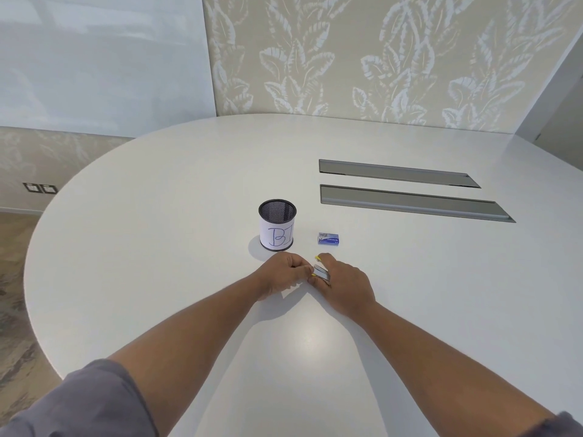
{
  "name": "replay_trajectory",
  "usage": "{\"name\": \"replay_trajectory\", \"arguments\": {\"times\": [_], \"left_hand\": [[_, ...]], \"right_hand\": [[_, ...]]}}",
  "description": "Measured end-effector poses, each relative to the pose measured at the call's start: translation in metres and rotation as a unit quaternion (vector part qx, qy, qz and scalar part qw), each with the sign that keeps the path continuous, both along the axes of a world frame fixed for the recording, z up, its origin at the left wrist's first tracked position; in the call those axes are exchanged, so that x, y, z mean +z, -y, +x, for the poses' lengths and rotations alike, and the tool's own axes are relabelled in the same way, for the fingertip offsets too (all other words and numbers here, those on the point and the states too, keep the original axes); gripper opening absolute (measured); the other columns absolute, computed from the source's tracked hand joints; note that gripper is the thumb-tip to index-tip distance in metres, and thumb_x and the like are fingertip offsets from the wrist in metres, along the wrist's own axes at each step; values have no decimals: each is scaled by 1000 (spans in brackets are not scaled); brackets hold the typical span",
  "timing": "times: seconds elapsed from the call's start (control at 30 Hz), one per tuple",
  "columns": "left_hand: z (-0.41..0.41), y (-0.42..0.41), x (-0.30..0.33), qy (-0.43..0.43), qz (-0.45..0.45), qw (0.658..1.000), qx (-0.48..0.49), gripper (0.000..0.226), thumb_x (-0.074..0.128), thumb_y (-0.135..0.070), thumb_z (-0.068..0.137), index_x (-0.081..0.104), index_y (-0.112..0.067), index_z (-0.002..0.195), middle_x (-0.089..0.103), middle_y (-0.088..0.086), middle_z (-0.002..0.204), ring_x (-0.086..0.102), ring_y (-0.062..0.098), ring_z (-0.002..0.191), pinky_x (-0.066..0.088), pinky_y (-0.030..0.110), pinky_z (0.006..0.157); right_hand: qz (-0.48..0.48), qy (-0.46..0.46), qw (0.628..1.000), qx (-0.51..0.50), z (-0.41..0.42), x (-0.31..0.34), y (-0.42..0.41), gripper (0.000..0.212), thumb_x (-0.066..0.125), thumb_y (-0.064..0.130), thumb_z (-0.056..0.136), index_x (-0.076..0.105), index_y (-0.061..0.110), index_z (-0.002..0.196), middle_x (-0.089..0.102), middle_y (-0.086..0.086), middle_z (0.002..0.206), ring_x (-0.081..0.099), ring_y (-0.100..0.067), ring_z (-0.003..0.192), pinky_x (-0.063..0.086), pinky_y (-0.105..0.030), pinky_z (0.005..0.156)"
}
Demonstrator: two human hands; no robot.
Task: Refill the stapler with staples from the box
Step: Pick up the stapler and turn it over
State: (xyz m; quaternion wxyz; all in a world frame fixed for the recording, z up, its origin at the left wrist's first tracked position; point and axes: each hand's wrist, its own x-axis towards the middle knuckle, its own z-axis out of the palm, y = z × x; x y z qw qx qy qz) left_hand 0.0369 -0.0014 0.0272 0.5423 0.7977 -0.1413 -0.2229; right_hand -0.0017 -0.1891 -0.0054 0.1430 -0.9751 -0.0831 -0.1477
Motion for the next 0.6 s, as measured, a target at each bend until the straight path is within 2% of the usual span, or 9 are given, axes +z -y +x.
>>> {"name": "replay_trajectory", "arguments": {"times": [0.13,0.27,0.43,0.6], "left_hand": [[-2,0,2,1,-1,1000,-5,21,62,-21,94,74,-6,86,54,-2,65,43,11,58,37,22,57],[-2,0,1,16,5,1000,-8,23,62,-21,95,74,-1,93,57,-4,66,46,9,60,41,20,62],[-2,-1,4,17,11,1000,-10,24,62,-22,95,74,0,94,58,-1,72,47,13,67,42,21,64],[-3,0,4,18,11,1000,-8,25,62,-21,96,73,2,98,59,4,76,47,15,70,41,21,64]], "right_hand": [[-5,3,1000,15,-2,1,-1,38,38,67,95,47,31,103,58,7,72,54,-24,63,36,-32,54],[2,-6,1000,-3,-1,1,0,48,42,69,94,52,28,119,68,4,85,64,-28,75,46,-35,61],[-5,3,1000,15,-2,1,0,40,38,69,95,47,31,101,60,7,73,54,-23,64,35,-31,55],[7,-7,1000,2,0,0,1,47,44,68,94,53,30,120,70,3,88,66,-27,78,38,-33,60]]}}
